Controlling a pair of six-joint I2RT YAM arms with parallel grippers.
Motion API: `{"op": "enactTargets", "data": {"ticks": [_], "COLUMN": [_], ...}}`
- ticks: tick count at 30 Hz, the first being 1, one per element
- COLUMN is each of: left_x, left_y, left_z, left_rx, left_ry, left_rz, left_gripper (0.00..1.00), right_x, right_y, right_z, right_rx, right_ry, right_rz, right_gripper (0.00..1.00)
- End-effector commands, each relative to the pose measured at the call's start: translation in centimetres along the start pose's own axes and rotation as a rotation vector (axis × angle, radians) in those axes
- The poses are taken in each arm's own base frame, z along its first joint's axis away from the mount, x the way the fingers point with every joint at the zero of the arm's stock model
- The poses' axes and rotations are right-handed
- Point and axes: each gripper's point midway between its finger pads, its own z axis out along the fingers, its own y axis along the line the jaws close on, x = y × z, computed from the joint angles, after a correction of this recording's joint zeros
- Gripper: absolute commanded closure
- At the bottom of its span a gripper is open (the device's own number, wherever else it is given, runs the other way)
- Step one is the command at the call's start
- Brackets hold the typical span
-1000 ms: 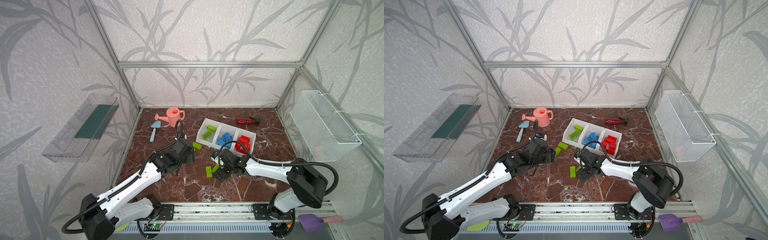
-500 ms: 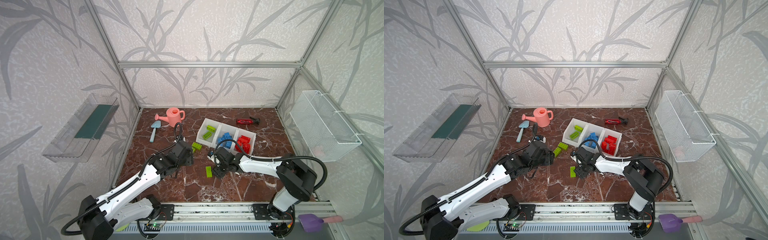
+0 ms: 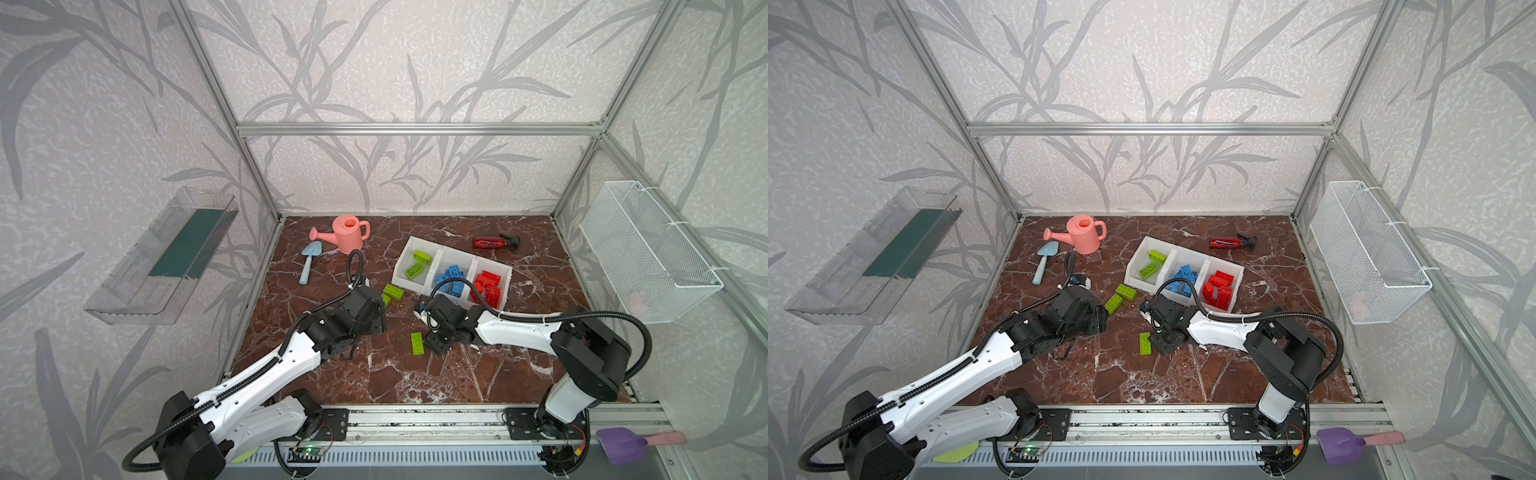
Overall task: Sort the legos into containers by color
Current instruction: 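Grasp a flat green brick with the right gripper while the left lowers, then drop the green brick into the green compartment with the right gripper while the left descends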
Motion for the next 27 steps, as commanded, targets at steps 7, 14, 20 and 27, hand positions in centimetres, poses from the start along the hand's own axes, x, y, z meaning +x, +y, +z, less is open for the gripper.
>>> {"op": "enactTargets", "data": {"ticks": [7, 14, 20, 27], "left_x": [1.3, 2.3, 3.4, 4.7], "left_y": [1.4, 2.3, 2.7, 2.4], "left_z": [0.4, 0.4, 1.1, 2.1], "left_rx": [-0.028, -0.03, -0.039, -0.015], "left_ry": [-0.005, -0.006, 0.024, 0.069], "left_rz": [-0.012, -0.018, -0.023, -0.025], "left_gripper": [0.31, 0.01, 0.01, 0.01], "right_x": [-6.1, -11.8, -16.2, -19.3], "right_y": [-0.6, -4.3, -7.7, -11.6], "right_z": [-4.0, -5.2, -5.3, -3.6], "right_rx": [0.016, 0.033, 0.025, 0.048], "right_ry": [-0.068, -0.16, -0.239, -0.22], "right_rz": [0.037, 0.131, 0.19, 0.239], "right_gripper": [0.55, 0.55, 0.55, 0.55]}}
